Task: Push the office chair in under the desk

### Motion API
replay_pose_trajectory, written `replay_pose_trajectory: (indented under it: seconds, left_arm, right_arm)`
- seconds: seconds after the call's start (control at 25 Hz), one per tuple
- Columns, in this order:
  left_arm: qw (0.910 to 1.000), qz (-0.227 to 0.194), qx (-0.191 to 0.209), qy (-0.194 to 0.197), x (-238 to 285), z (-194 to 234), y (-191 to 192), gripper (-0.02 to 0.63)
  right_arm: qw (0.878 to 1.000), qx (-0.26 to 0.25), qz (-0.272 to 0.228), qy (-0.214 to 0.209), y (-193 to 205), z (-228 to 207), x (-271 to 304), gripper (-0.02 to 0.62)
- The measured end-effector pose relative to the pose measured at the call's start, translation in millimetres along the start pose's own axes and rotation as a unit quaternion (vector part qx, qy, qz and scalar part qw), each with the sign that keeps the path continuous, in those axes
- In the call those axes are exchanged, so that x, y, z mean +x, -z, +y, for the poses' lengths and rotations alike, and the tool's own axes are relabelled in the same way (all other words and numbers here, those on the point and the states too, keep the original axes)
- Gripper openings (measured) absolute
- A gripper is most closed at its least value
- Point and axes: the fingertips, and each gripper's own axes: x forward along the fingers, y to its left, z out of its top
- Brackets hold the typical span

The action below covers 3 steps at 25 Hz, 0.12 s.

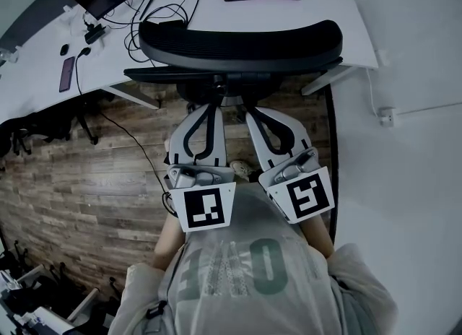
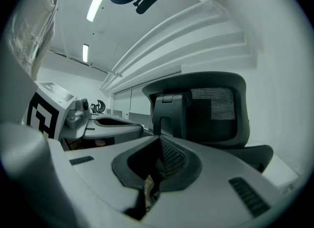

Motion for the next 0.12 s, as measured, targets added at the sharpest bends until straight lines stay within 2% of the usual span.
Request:
replay_pose_trajectory:
  seconds: [0.12]
  left_arm:
    - [1.0000,0.001,-0.003,-0.004,4.6,0.2,-1.3,0.017]
  right_arm:
    - [1.000,0.003,0.006,-0.009,2.6,-2.5,1.7,0.020]
